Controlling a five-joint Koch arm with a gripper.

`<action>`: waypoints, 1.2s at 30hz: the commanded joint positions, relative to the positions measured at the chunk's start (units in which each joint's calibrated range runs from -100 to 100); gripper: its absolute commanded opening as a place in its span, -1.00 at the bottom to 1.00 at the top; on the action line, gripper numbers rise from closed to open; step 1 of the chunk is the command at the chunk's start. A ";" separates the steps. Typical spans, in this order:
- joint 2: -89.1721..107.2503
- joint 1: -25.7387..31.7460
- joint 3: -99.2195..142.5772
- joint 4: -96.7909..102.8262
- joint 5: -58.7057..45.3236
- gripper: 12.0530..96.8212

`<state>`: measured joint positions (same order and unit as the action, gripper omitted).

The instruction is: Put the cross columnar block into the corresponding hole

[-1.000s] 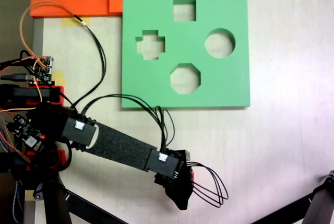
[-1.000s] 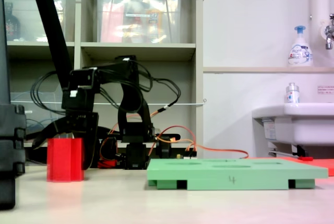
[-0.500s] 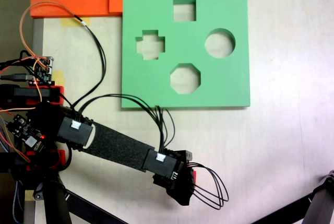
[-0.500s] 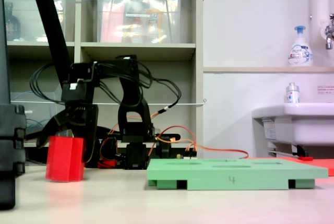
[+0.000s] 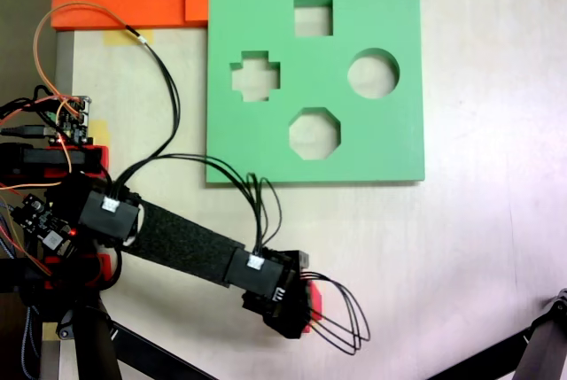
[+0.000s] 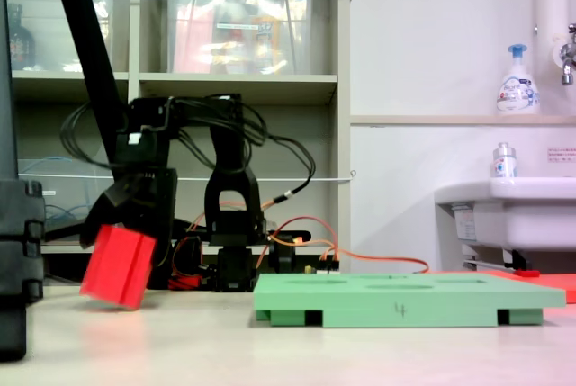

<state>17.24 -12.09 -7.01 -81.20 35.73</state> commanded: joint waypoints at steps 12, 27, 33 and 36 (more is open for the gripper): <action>19.36 2.15 -1.77 -13.60 1.37 -0.21; 26.34 3.32 -4.36 -16.58 2.59 -0.21; 28.43 7.03 -7.25 -18.51 6.45 -0.22; 29.69 9.67 -7.25 -18.60 8.99 -0.22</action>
<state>43.91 -3.59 -9.65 -95.69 43.30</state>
